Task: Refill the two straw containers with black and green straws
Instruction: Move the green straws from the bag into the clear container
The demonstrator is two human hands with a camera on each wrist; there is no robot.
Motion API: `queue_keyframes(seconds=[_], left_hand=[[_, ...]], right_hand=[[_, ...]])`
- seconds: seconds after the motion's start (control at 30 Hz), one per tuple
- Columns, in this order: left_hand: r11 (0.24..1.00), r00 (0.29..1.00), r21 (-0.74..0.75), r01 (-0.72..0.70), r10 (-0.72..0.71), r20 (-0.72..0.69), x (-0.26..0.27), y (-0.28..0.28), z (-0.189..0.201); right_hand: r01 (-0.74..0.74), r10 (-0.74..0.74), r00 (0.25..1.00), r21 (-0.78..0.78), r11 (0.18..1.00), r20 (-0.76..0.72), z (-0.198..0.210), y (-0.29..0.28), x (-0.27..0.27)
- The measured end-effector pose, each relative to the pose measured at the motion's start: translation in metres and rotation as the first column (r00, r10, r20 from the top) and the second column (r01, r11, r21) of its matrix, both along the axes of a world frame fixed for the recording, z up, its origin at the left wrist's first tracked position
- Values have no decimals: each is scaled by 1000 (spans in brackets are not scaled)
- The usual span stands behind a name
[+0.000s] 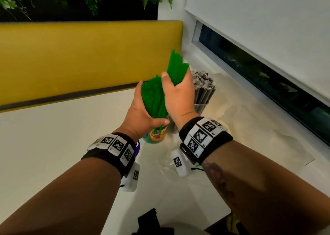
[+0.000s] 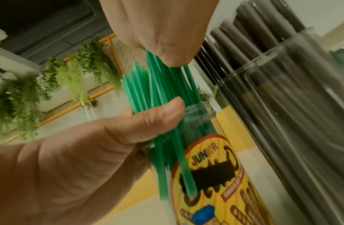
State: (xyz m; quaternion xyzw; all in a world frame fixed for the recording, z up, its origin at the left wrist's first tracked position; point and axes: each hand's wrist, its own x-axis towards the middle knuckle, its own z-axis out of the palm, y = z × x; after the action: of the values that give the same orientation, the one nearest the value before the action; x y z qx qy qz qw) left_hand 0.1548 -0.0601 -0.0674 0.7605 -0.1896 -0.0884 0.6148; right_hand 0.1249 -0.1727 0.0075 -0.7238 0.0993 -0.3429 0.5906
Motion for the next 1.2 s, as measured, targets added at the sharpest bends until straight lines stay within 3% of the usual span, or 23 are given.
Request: queue_keyframes(seconds=[0.4, 0.67, 1.0, 1.2], left_hand=[[996, 991, 2, -93, 92, 92, 5, 7, -7], [990, 986, 14, -141, 139, 98, 12, 4, -11], [994, 994, 81, -79, 73, 83, 8, 10, -9], [991, 976, 51, -126, 115, 183, 6, 7, -11]], right_hand=[[166, -152, 970, -58, 984, 191, 61, -3, 23], [151, -138, 966, -42, 988, 220, 54, 1, 26], [120, -116, 981, -14, 993, 157, 18, 0, 26], [170, -183, 968, 88, 981, 173, 18, -3, 31]])
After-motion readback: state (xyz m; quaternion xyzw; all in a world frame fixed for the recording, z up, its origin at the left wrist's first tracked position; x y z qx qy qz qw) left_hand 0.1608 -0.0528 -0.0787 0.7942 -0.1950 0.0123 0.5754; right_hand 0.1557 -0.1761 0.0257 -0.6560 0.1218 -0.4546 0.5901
